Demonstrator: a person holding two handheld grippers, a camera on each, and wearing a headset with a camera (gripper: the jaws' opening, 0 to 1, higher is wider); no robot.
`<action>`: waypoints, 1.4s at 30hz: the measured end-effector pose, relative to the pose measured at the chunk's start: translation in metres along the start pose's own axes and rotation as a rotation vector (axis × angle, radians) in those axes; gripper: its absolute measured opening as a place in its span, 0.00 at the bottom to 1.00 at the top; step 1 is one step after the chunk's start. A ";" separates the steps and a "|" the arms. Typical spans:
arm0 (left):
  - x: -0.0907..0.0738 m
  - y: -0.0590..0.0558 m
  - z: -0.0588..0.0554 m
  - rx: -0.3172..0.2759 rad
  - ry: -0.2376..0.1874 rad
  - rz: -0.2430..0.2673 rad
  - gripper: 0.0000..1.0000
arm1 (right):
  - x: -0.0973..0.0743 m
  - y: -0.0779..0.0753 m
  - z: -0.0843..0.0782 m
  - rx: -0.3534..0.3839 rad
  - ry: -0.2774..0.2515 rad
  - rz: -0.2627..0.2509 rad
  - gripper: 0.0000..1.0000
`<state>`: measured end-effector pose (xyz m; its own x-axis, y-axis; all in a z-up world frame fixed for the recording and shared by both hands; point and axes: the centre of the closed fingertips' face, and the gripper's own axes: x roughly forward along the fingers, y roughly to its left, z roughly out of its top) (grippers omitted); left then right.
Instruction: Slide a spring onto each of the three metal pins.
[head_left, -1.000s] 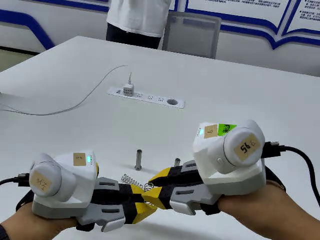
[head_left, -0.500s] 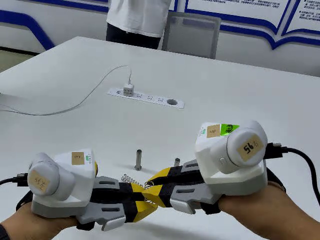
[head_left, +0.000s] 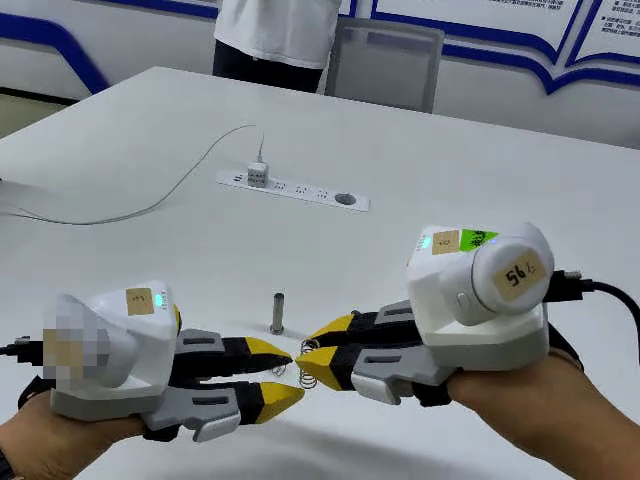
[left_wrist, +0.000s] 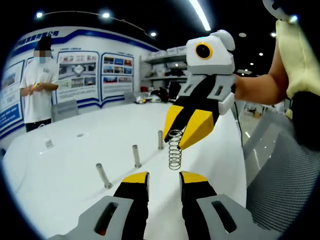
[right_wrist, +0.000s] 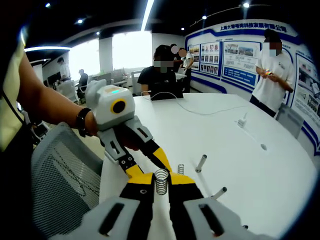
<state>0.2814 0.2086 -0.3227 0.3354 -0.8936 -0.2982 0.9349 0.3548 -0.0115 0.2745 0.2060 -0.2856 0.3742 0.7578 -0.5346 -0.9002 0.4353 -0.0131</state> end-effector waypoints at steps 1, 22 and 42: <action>-0.001 0.002 0.000 0.002 0.000 0.009 0.26 | -0.001 -0.002 0.000 0.000 -0.001 -0.004 0.12; -0.018 0.028 -0.012 -0.040 0.024 0.133 0.60 | -0.029 -0.054 0.011 0.033 -0.047 -0.136 0.12; -0.026 0.033 -0.017 -0.059 0.035 0.173 0.74 | -0.016 -0.111 -0.004 0.119 -0.047 -0.227 0.12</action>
<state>0.3019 0.2485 -0.3312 0.4852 -0.8083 -0.3334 0.8550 0.5185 -0.0129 0.3675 0.1435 -0.2788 0.5760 0.6547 -0.4895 -0.7604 0.6489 -0.0268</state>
